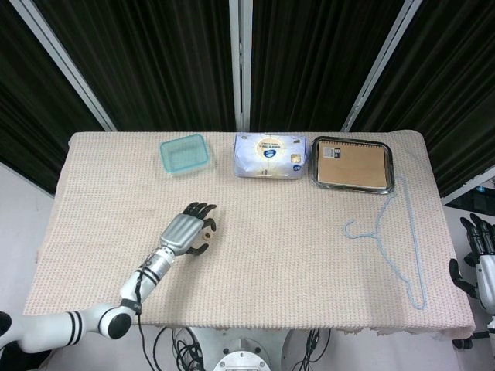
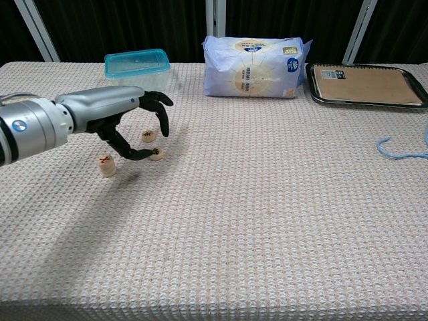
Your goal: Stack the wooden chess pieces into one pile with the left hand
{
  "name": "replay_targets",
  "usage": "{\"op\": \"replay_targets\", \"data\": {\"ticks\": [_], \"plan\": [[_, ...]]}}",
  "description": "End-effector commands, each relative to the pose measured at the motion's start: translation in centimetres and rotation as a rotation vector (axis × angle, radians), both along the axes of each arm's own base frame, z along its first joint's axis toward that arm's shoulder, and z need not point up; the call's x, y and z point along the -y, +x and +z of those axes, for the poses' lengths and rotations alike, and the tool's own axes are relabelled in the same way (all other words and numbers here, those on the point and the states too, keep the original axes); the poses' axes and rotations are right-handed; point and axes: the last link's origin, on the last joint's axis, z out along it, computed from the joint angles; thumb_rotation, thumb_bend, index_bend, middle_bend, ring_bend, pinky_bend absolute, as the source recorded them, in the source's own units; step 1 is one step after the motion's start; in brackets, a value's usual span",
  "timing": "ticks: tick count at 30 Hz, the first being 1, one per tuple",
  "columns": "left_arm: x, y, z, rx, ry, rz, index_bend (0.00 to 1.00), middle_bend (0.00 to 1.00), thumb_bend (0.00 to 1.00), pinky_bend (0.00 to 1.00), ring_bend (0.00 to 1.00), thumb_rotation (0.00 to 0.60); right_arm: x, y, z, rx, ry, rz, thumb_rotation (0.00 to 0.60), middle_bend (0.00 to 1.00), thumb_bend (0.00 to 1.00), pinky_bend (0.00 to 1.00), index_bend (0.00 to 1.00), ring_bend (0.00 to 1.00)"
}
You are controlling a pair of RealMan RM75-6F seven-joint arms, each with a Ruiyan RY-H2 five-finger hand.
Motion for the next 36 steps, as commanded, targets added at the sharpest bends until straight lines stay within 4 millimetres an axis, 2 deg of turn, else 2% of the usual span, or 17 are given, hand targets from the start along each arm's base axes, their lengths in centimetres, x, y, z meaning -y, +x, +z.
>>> {"op": "replay_targets", "data": {"ticks": [1, 13, 36], "plan": [[-0.8, 0.6, -1.1, -0.028, -0.004, 0.018, 0.38, 0.05, 0.32, 0.00, 0.00, 0.600, 0.0, 0.0, 0.0, 0.000, 0.000, 0.000, 0.600, 0.00, 0.43, 0.00, 0.00, 0.00], [-1.2, -0.1, -2.0, -0.079, -0.007, 0.053, 0.39, 0.05, 0.32, 0.00, 0.00, 0.600, -0.1, -0.1, 0.2, 0.005, -0.001, -0.002, 0.600, 0.00, 0.43, 0.00, 0.00, 0.00], [-1.3, -0.3, -2.6, -0.087, 0.015, 0.045, 0.48, 0.07, 0.32, 0.00, 0.00, 0.600, -0.2, -0.2, 0.4, 0.012, -0.007, 0.002, 0.600, 0.00, 0.43, 0.00, 0.00, 0.00]]}}
